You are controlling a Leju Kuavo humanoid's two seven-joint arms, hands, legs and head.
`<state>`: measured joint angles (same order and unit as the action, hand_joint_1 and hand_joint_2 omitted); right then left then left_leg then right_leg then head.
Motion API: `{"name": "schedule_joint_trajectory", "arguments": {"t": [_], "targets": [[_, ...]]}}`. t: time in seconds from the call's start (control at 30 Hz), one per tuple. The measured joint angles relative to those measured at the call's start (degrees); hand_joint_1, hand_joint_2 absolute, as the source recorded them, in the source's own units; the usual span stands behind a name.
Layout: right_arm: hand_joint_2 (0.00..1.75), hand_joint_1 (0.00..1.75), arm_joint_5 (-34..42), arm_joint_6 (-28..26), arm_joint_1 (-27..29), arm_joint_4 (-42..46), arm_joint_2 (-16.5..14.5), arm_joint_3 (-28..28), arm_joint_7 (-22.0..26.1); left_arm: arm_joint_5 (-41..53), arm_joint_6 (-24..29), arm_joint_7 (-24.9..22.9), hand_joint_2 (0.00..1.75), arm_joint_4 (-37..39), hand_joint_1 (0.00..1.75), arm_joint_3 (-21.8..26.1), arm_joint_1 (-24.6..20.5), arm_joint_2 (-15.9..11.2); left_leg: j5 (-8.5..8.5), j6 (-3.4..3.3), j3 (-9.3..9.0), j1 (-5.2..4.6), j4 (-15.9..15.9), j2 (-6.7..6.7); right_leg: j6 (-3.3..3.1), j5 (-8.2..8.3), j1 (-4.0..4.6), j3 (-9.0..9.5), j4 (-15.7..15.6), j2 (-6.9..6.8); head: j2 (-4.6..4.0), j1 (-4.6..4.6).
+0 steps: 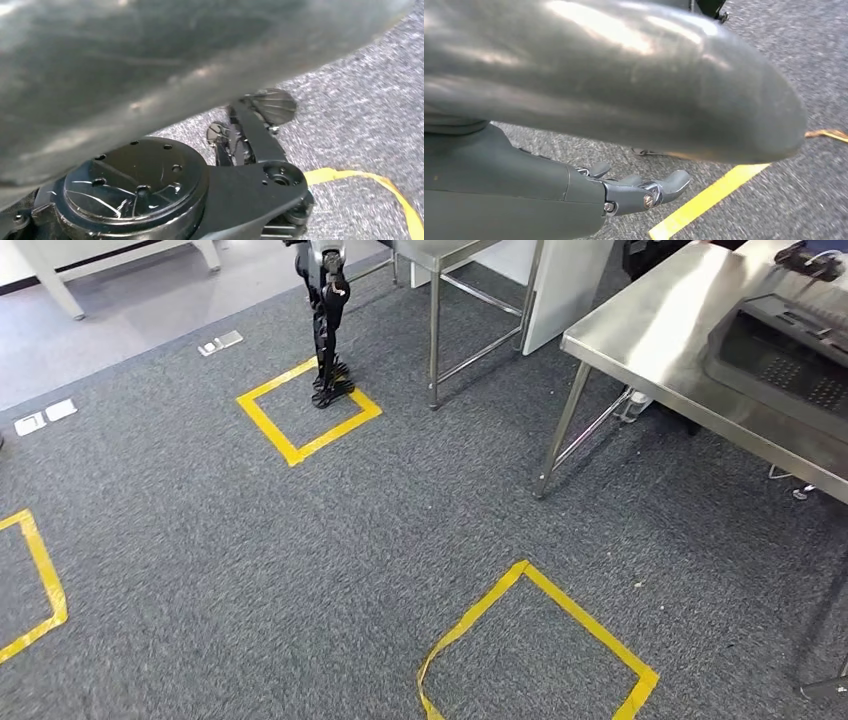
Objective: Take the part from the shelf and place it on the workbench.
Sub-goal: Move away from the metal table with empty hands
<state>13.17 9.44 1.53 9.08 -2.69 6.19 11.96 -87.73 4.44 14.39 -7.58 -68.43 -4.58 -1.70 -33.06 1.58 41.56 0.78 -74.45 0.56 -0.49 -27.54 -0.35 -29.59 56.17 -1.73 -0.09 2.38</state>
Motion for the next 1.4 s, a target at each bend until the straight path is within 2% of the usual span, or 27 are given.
{"name": "schedule_joint_trajectory", "arguments": {"t": [0.03,0.07,0.13,0.17,0.2,0.3,0.37,0.47,0.5,0.53,0.57,0.63,0.67,0.73,0.8,0.87,0.9,0.97,1.0,1.03,1.07,1.1,1.17,1.23,1.3,1.33,1.4], "targets": [[0.00,0.00,0.0,0.0,0.0,0.0,0.0,0.0,0.0,0.0,0.0,0.0,0.00,0.0,0.00,0.0,0.0,0.0,-0.03,0.12,-1.08,0.08,0.1,-0.18,0.12,0.20,0.01,-0.31,0.1,-0.38,0.00,0.03],[0.00,0.00,-0.1,0.0,0.0,0.0,0.0,0.0,0.0,0.0,0.0,0.0,0.00,0.0,0.00,0.0,0.0,0.0,0.93,0.19,-3.42,0.18,2.7,-0.46,0.27,0.36,-0.02,-0.54,0.3,-0.74,0.00,0.02],[0.00,0.00,-0.1,0.0,0.0,0.0,0.0,0.0,0.0,0.0,0.0,0.0,0.00,0.0,0.00,0.0,-0.1,0.0,3.11,0.26,-9.22,0.25,10.8,-1.72,0.56,0.49,0.07,-0.94,0.8,-1.41,0.00,0.06],[0.00,0.00,-0.2,0.0,0.0,0.0,0.0,0.0,0.1,0.1,0.0,0.0,0.00,0.0,0.00,-0.1,-0.1,0.0,3.75,0.05,-11.08,0.19,13.8,-2.23,0.74,0.54,0.24,-1.18,1.1,-1.75,0.00,0.05],[0.00,0.00,-0.3,0.1,0.0,0.0,0.1,0.0,0.2,0.1,0.0,0.1,0.00,0.0,0.00,-0.1,-0.2,0.0,3.93,-0.25,-11.82,0.04,15.4,-2.54,1.00,0.65,0.40,-1.41,1.4,-2.04,0.00,0.04],[0.00,0.00,-0.5,0.5,-0.2,0.0,0.1,0.0,0.8,0.1,0.0,0.2,0.00,-0.1,0.00,-0.2,-0.2,-0.1,4.45,-1.59,-11.21,-0.42,15.8,-1.76,2.00,0.98,0.25,-1.92,1.6,-2.57,0.00,0.05],[0.00,0.00,-0.5,0.7,-0.2,0.0,0.1,0.1,1.1,0.2,0.1,0.3,0.00,0.0,0.00,-0.4,-0.3,-0.1,5.14,-2.65,-10.75,-0.35,16.1,-1.17,2.29,-0.40,0.06,-3.18,3.6,-1.22,0.00,-0.02],[0.00,0.00,-1.1,0.9,-0.2,0.0,0.0,0.3,1.2,0.1,0.1,0.5,0.00,0.0,0.00,-0.6,-0.5,-0.3,6.15,-3.71,-9.42,-0.41,16.1,-0.10,1.75,-5.39,-0.05,-7.92,13.8,1.07,0.00,-0.18],[0.00,0.00,-1.5,0.9,-0.2,0.0,0.0,0.4,1.2,0.0,0.0,0.6,0.00,0.0,0.00,-0.6,-0.4,-0.3,6.44,-3.78,-8.97,-0.48,16.1,0.39,1.73,-6.42,-0.08,-9.12,16.7,1.25,0.00,-0.17],[0.00,0.00,-1.9,0.9,-0.1,0.0,0.0,0.6,1.1,-0.1,0.0,0.7,0.00,0.0,0.00,-0.6,-0.3,-0.3,6.74,-3.74,-8.61,-0.52,16.1,0.92,1.91,-6.57,-0.10,-9.34,17.7,1.35,0.00,-0.18],[0.00,0.00,-2.2,0.9,-0.1,0.0,0.0,0.9,1.0,-0.3,0.0,0.8,0.00,0.0,0.00,-0.6,-0.1,-0.3,7.01,-3.64,-8.33,-0.52,16.1,1.47,2.25,-5.91,-0.12,-8.40,16.4,1.49,0.00,-0.18],[0.00,0.00,-2.5,0.8,-0.2,0.0,0.0,1.3,0.9,-0.3,0.0,0.9,0.00,0.0,0.00,-0.6,0.1,-0.3,7.49,-3.29,-7.95,-0.51,16.1,2.59,2.86,-3.42,-0.28,-3.91,8.7,2.81,0.00,-0.20],[0.00,0.00,-2.5,0.8,-0.2,0.0,-0.1,1.4,0.9,-0.3,0.0,0.9,0.00,0.0,0.00,-0.6,0.1,-0.3,7.68,-3.07,-7.80,-0.64,16.0,3.10,2.87,-2.38,-0.33,-1.85,4.9,3.57,0.00,-0.17],[0.00,0.00,-2.5,0.7,-0.3,0.0,-0.1,1.6,0.9,-0.3,0.0,0.9,0.00,0.0,0.00,-0.5,0.2,-0.3,8.08,-2.47,-7.53,-0.81,16.0,3.90,2.41,-1.44,-0.21,0.09,1.2,4.42,0.00,-0.09],[0.00,0.00,-2.5,0.7,-0.3,0.0,-0.3,1.7,0.8,-0.4,0.0,0.9,0.00,0.0,0.00,-0.5,0.3,-0.3,8.45,-1.81,-7.34,-0.68,16.0,4.50,1.73,-1.04,-0.03,0.05,1.0,3.57,0.00,-0.07],[0.00,0.00,-2.5,0.7,-0.3,0.0,-0.3,1.7,0.8,-0.4,0.0,0.9,0.00,0.1,0.00,-0.5,0.5,-0.4,7.19,-1.32,-6.46,-0.59,14.4,3.39,0.97,-0.55,-0.22,0.17,0.8,2.55,0.00,0.04],[0.00,0.00,-2.6,0.7,-0.3,0.0,-0.3,1.7,0.8,-0.4,0.0,0.9,0.00,0.1,0.00,-0.5,0.5,-0.4,5.48,-1.16,-5.44,-0.59,12.0,2.33,0.62,-0.33,-0.34,0.16,0.6,2.00,0.00,0.17],[0.00,0.00,-2.9,0.7,-0.2,0.0,-0.3,1.8,0.6,-0.6,-0.2,0.9,0.00,0.1,0.00,-0.4,0.5,-0.3,1.21,-0.83,-2.55,-0.52,4.7,0.50,0.31,-0.17,-0.15,-0.06,0.7,0.89,0.00,0.38],[0.00,0.00,-3.2,0.6,-0.1,0.0,-0.3,2.0,0.5,-0.8,-0.3,1.0,0.00,0.1,0.00,-0.2,0.5,-0.2,-0.16,-0.67,-1.41,-0.43,1.5,0.15,0.29,-0.16,-0.05,-0.17,0.7,0.24,0.00,0.39],[0.00,0.00,-3.5,0.3,0.0,0.0,-0.3,2.2,0.4,-1.0,-0.4,1.1,0.00,0.1,0.00,0.1,0.6,-0.1,-0.46,-0.55,-1.13,-0.33,0.0,-0.06,0.30,-0.17,0.01,-0.23,0.7,-0.44,0.00,0.38],[0.00,0.00,-3.7,-0.1,0.0,0.0,-0.4,2.4,0.4,-1.1,-0.4,1.3,0.00,0.1,0.00,0.5,0.7,-0.1,0.35,-0.46,-1.98,-0.22,0.9,-0.33,0.31,-0.17,0.02,-0.23,0.7,-1.10,0.00,0.38],[0.00,0.00,-3.9,-0.6,0.0,0.0,-0.6,2.6,0.4,-1.2,-0.5,1.5,0.00,0.1,0.00,1.0,0.8,0.0,1.97,-0.40,-3.84,-0.09,3.8,-0.82,0.33,-0.19,0.02,-0.14,0.8,-1.70,0.00,0.38],[0.00,0.00,-4.2,-1.3,-0.2,0.0,-0.9,2.9,0.5,-1.1,-0.5,1.8,0.00,0.1,0.00,1.7,0.8,0.1,4.81,-0.43,-8.13,-0.17,11.6,-3.31,0.52,-0.31,0.28,0.00,1.0,-2.76,0.00,0.44],[0.00,0.00,-4.3,-1.6,-0.5,0.0,-1.3,3.0,0.6,-0.9,-0.5,2.1,0.00,0.1,0.00,2.0,0.7,0.3,5.53,-0.94,-9.68,-0.61,15.3,-4.99,0.92,-0.39,0.71,-0.11,1.1,-3.82,0.00,0.49],[0.00,0.00,-4.0,-1.7,-0.7,0.1,-1.5,3.1,0.9,-0.4,-0.5,2.3,0.00,0.1,0.00,2.0,0.8,0.4,5.71,-1.74,-9.26,-0.92,15.5,-3.99,1.30,-0.43,0.79,-0.20,1.2,-5.13,0.00,0.46],[0.00,0.00,-3.8,-1.7,-0.9,0.1,-1.6,3.1,1.1,-0.1,-0.5,2.3,0.00,0.1,0.00,2.0,0.8,0.4,5.94,-2.14,-9.11,-0.88,15.7,-3.28,1.51,-0.71,0.67,-0.36,1.5,-4.97,0.00,0.43],[0.00,0.00,-3.4,-1.7,-1.0,0.2,-1.8,3.1,1.5,0.7,-0.4,1.8,0.00,0.1,0.00,1.8,0.8,0.4,6.48,-3.03,-8.80,-0.64,15.9,-1.97,1.60,-2.62,0.38,-1.93,4.7,-2.41,0.00,0.27]]}}
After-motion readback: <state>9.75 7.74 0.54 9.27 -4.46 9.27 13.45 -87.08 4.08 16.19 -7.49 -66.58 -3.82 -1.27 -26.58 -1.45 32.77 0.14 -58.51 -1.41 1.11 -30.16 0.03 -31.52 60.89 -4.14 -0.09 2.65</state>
